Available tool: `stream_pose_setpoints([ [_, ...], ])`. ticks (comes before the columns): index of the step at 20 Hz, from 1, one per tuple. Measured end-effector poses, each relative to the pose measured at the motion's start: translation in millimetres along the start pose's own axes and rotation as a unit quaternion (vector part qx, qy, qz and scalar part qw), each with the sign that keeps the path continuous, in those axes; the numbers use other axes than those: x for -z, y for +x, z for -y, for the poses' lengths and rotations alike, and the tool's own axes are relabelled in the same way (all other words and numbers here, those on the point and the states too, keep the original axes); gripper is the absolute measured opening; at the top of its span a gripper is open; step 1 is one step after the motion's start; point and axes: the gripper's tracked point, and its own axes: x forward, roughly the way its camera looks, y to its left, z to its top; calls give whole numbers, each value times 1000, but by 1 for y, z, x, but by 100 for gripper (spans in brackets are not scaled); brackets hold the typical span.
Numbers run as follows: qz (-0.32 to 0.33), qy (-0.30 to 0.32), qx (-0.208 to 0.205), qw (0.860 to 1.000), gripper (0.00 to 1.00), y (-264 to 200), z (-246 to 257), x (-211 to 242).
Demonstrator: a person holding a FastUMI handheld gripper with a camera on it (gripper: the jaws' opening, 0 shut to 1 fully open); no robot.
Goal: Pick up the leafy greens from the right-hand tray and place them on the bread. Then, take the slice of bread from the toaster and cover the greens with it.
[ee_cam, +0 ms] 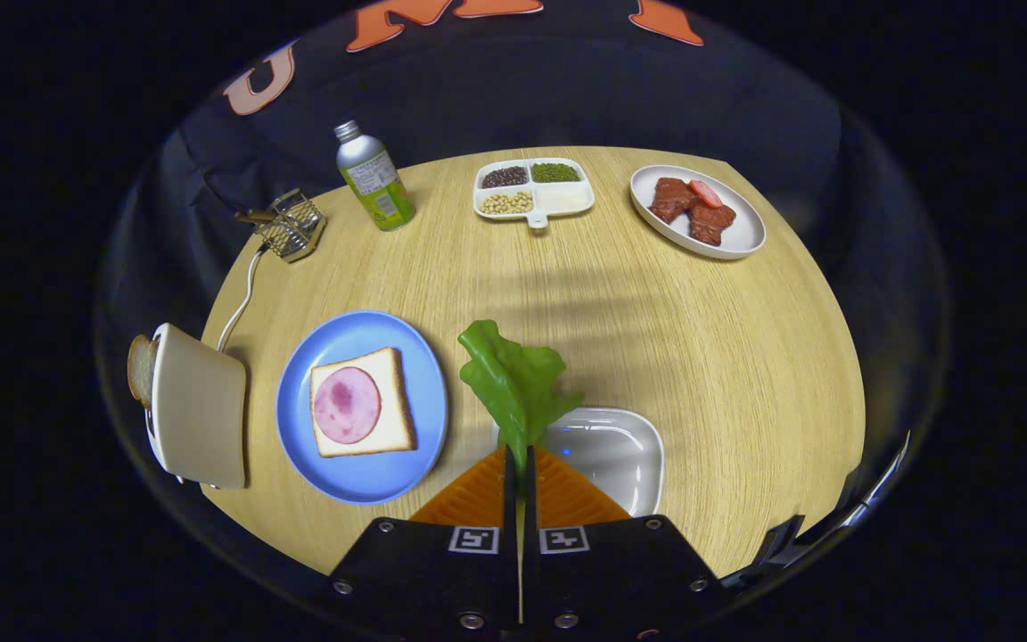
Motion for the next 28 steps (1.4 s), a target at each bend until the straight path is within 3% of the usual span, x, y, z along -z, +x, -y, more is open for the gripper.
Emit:
stream_pose_setpoints([
  [12, 16, -66, -30, 997, 2, 7, -99, -27],
  [19, -1, -86, -9, 996, 3, 44, -131, -19],
  [25, -22, -90, 7, 996, 21, 51, -134, -7],
  [27, -25, -91, -6, 996, 34, 45, -138, -6],
  [28, -23, -93, -8, 995, 47, 43, -139, -6],
])
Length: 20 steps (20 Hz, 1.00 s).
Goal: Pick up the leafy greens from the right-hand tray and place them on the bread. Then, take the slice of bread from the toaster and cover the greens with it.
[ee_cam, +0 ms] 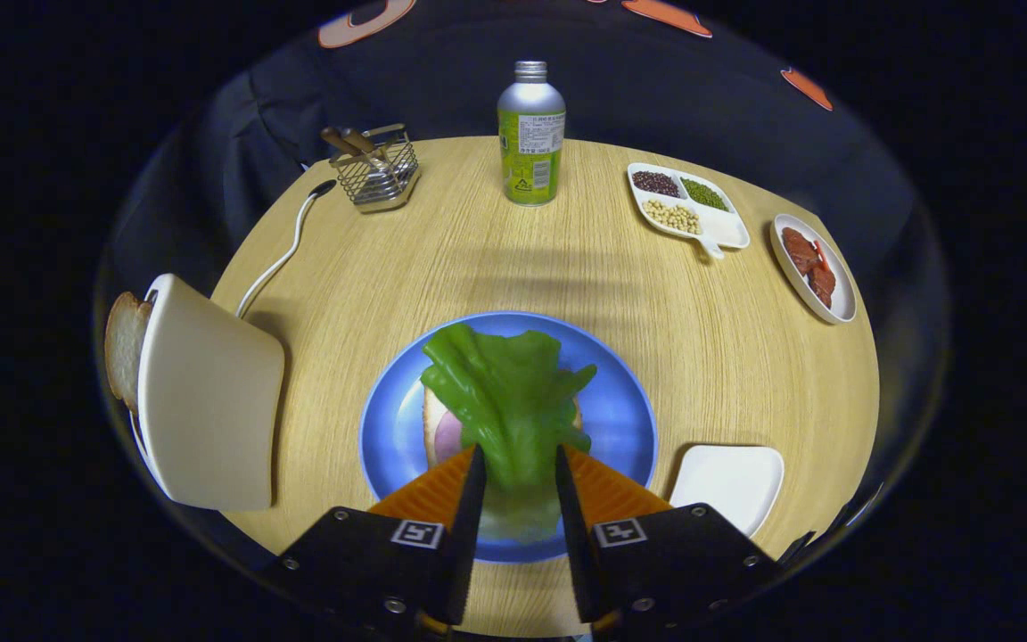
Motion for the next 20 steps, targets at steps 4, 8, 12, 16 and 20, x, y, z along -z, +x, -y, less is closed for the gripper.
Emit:
stream_pose_setpoints([
  [4, 6, 15, 1, 1000, 68, -17, 2, -6],
  [8, 6, 21, -37, 999, 79, -57, -19, -19],
  [12, 35, 8, -60, 998, 84, -102, -47, -47],
  [16, 36, -2, -102, 994, 85, -136, -103, -63],
  [20, 27, -22, -118, 992, 85, -154, -150, -71],
])
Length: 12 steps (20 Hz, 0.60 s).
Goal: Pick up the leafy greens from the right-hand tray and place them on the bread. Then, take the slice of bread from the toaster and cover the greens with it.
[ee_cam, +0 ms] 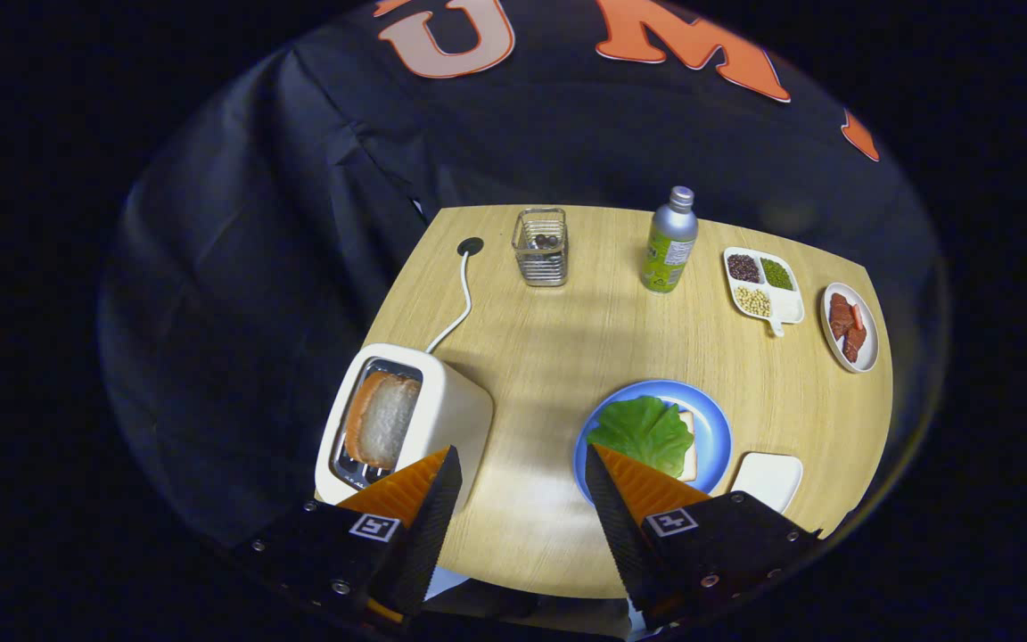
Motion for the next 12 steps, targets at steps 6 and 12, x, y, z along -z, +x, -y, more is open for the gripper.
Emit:
stream_pose_setpoints([
  [6, -28, -15, -18, 999, 84, 12, -60, -11],
  [12, -54, -21, -18, 998, 76, 32, -95, -13],
])
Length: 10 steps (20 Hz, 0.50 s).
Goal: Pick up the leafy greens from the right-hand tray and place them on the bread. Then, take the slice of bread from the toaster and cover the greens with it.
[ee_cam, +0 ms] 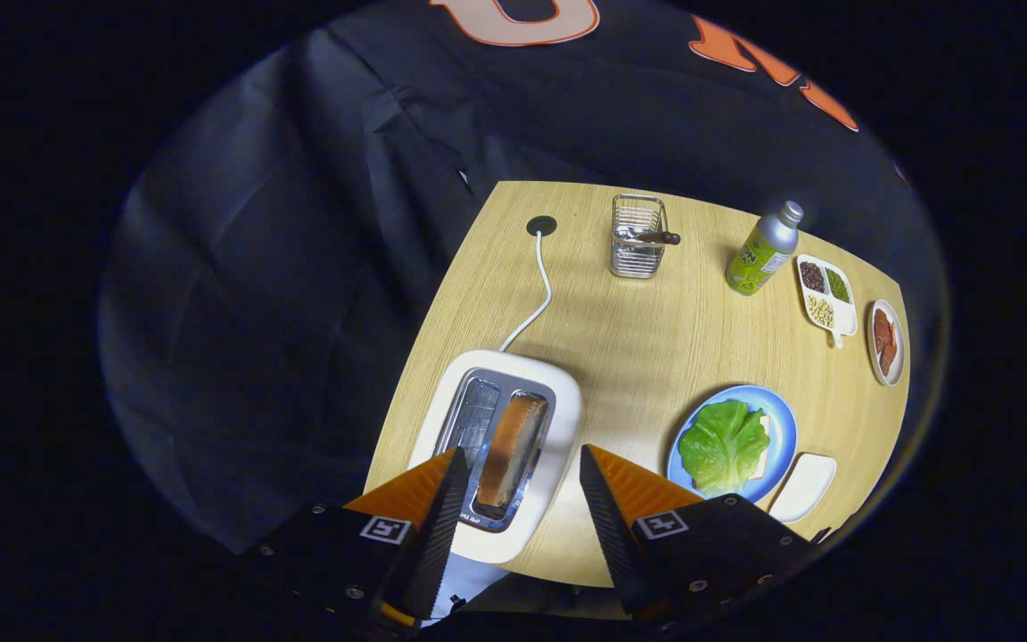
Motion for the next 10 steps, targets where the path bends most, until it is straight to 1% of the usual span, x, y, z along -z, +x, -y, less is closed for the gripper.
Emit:
stream_pose_setpoints([
  [1, -6, 1, 2, 1000, 75, 4, -3, 2],
  [3, -18, 3, 11, 1000, 69, 13, -6, 5],
  [5, -26, -3, 25, 999, 58, 22, -4, 7],
  [6, -30, 1, 27, 999, 49, 27, -7, 9],
  [8, -38, 8, 31, 999, 37, 33, -9, 10],
  [10, -43, 9, 35, 998, 30, 39, -10, 11],
])
